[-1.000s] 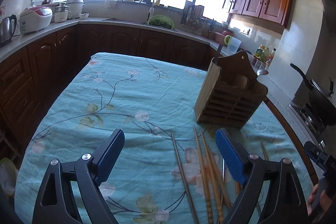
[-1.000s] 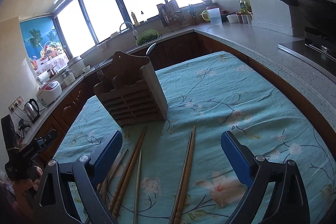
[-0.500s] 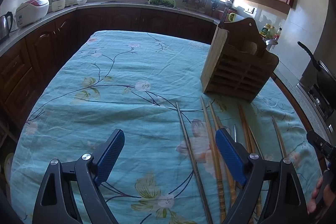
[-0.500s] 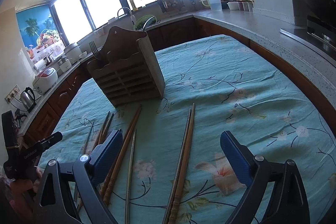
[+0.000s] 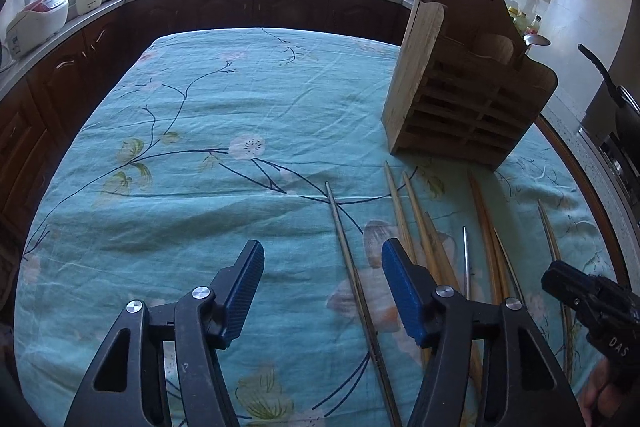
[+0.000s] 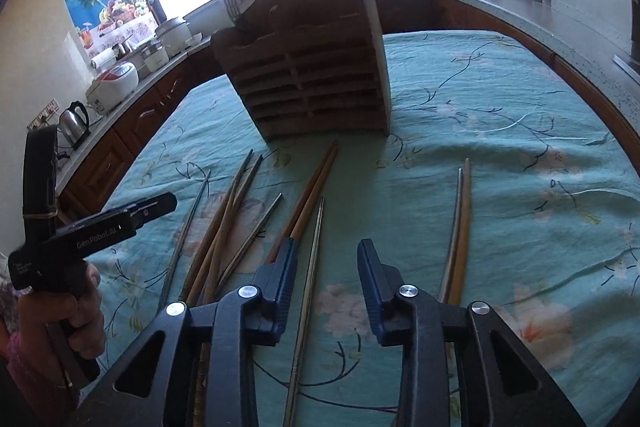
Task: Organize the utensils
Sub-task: 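Grasp a thin metal chopstick with the left tool while the right tool grasps another, then lift both metal chopsticks, insert them into the wooden holder and open both tools, then move both open tools back to the chopsticks beside the holder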
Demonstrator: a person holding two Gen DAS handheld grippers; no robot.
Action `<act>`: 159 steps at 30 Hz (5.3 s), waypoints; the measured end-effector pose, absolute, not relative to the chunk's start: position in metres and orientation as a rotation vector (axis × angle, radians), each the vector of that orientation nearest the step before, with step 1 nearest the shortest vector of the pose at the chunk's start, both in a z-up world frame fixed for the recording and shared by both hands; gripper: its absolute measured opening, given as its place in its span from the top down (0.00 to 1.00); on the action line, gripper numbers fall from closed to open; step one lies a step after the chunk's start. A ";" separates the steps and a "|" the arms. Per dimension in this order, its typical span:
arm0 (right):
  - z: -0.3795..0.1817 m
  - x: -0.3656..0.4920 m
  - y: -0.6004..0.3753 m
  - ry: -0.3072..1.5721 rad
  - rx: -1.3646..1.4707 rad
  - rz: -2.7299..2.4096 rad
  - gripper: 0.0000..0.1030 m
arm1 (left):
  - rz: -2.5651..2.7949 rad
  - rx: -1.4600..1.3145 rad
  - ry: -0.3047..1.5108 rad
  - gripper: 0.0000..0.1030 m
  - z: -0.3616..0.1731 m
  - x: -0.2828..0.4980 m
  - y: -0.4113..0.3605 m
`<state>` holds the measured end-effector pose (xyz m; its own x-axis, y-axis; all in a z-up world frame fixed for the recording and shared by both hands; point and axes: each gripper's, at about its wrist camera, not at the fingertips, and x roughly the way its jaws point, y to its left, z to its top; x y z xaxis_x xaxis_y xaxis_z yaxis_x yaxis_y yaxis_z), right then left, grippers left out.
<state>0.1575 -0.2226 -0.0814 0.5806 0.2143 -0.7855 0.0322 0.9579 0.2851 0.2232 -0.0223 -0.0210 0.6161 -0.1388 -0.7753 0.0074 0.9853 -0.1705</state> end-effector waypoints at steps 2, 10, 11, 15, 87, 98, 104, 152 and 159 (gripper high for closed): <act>-0.089 0.163 -0.218 0.978 0.264 0.107 0.76 | -0.092 -0.153 0.920 0.45 -0.023 0.232 -0.024; -0.097 0.186 -0.207 1.020 0.191 0.100 0.79 | -0.124 -0.121 0.981 0.65 -0.042 0.269 -0.038; -0.098 0.189 -0.206 1.024 0.171 0.094 0.81 | -0.123 -0.097 0.981 0.66 -0.043 0.271 -0.041; -0.098 0.199 -0.196 1.029 0.079 0.077 0.82 | -0.111 0.016 0.975 0.68 -0.047 0.274 -0.059; 0.150 0.218 -0.290 0.339 0.289 0.020 0.96 | -0.363 -0.274 0.268 0.98 0.151 0.235 -0.004; 0.086 0.262 -0.295 0.434 0.309 -0.010 0.96 | -0.224 -0.281 0.256 0.98 0.069 0.304 -0.050; 0.052 0.270 -0.297 0.493 0.332 -0.010 0.96 | -0.218 -0.280 0.344 0.97 0.024 0.324 -0.073; -0.019 0.121 -0.297 0.656 0.415 -0.086 0.12 | -0.122 -0.337 0.665 0.34 0.009 0.162 0.010; -0.039 0.118 -0.287 0.721 0.386 -0.083 0.24 | -0.120 -0.313 0.722 0.34 -0.001 0.164 0.003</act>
